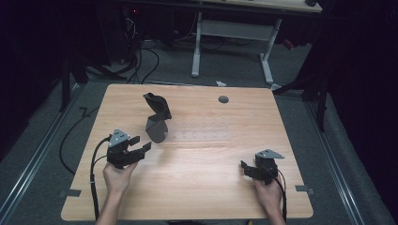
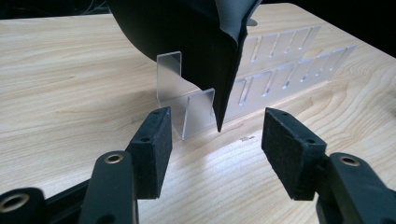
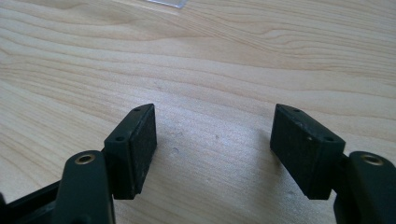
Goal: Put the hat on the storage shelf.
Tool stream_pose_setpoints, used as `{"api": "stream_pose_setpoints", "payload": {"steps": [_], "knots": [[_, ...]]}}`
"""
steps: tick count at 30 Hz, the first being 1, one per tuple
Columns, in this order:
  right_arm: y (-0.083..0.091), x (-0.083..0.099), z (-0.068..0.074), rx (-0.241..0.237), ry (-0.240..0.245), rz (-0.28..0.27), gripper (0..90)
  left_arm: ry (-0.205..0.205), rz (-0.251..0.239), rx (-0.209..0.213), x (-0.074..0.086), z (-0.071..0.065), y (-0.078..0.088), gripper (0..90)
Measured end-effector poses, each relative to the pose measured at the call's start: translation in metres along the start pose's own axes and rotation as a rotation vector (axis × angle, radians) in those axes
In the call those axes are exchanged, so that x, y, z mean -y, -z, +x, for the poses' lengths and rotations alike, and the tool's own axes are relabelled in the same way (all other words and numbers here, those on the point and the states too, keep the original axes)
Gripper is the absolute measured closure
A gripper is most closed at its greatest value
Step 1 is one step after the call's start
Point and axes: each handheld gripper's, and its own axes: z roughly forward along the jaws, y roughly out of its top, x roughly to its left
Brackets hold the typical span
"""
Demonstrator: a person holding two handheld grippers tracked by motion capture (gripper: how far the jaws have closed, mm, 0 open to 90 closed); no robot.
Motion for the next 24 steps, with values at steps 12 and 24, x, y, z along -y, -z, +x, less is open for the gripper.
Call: {"api": "stream_pose_setpoints", "payload": {"steps": [12, 24], "knots": [[0.0, 0.0, 0.0, 0.0, 0.0, 0.0, 31.8, 0.025, 0.007, 0.017, 0.01, 0.001, 0.015, 42.9], [0.0, 0.0, 0.0, 0.001, 0.0, 0.0, 31.9, 0.012, 0.072, 0.032, 0.028, -0.004, 0.018, 41.4]]}}
